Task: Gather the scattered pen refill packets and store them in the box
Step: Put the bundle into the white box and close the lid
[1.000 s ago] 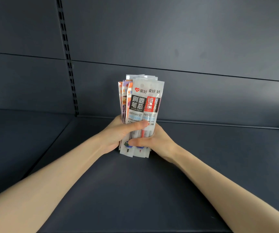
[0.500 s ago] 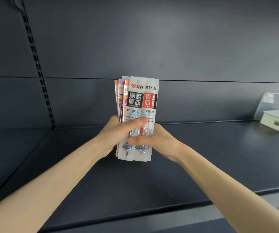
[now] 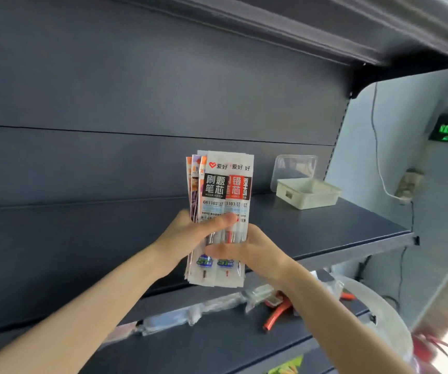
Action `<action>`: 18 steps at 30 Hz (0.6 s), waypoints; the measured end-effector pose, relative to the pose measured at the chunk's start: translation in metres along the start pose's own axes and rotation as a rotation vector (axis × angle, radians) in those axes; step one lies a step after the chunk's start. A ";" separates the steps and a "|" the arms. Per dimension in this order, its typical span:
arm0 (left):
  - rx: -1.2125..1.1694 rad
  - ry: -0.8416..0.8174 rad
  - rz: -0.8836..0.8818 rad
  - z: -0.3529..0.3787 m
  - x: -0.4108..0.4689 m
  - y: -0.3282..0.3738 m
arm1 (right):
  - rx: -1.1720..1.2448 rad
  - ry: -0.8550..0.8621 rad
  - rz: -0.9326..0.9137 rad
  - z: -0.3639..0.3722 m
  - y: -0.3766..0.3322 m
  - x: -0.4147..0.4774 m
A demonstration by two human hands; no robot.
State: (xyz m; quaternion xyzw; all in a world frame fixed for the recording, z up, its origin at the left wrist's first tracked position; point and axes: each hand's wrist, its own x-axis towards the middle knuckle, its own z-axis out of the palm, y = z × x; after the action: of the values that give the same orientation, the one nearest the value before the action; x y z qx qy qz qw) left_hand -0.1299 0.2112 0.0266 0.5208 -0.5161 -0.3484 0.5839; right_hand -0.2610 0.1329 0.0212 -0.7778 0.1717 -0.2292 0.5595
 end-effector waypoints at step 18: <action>-0.119 -0.104 0.022 0.176 0.230 -0.028 | 0.024 0.206 0.016 -0.263 0.059 0.025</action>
State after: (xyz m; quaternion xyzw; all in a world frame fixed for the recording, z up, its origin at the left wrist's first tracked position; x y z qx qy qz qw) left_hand -0.2448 -0.0554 0.0411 0.4607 -0.5300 -0.3984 0.5900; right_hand -0.3855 -0.1069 0.0403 -0.7419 0.2316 -0.3056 0.5500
